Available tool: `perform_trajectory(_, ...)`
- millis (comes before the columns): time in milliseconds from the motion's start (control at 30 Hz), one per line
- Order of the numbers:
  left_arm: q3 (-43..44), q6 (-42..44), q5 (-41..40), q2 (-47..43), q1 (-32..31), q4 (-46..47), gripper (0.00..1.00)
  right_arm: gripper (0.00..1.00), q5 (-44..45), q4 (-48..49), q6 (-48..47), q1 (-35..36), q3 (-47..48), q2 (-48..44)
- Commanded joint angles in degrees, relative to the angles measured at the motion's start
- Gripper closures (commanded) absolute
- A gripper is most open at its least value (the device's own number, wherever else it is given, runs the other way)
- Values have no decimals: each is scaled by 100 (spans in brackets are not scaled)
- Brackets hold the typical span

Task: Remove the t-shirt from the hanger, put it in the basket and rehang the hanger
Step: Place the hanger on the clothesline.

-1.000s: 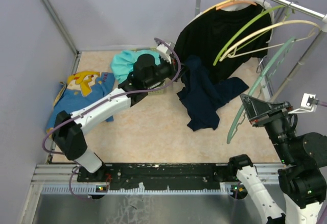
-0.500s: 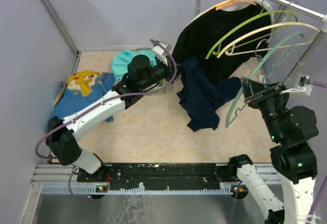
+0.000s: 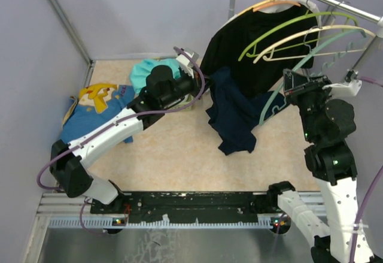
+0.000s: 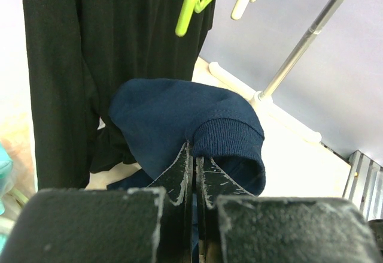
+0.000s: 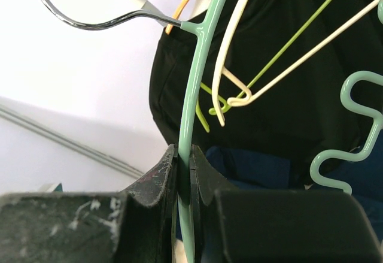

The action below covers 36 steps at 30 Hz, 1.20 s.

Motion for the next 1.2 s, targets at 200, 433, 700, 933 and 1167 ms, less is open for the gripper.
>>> perform_trajectory(200,-68,9,-84,-283,28,46,100,100,246,1161,-85,56,267,407)
perform_trajectory(433,-88,-8,-115,-348,28,-10,100,100,46,1347,-85,48,348,677)
perform_trajectory(700,-153,4,-175,-439,34,-46,100,100,-655,1507,88,-167,525,1006)
perform_trajectory(933,-182,21,-212,-485,33,-58,100,100,-1387,1494,259,-700,665,1163)
perform_trajectory(1167,-173,34,-227,-486,28,-70,100,100,-1849,1391,417,-1358,591,1059)
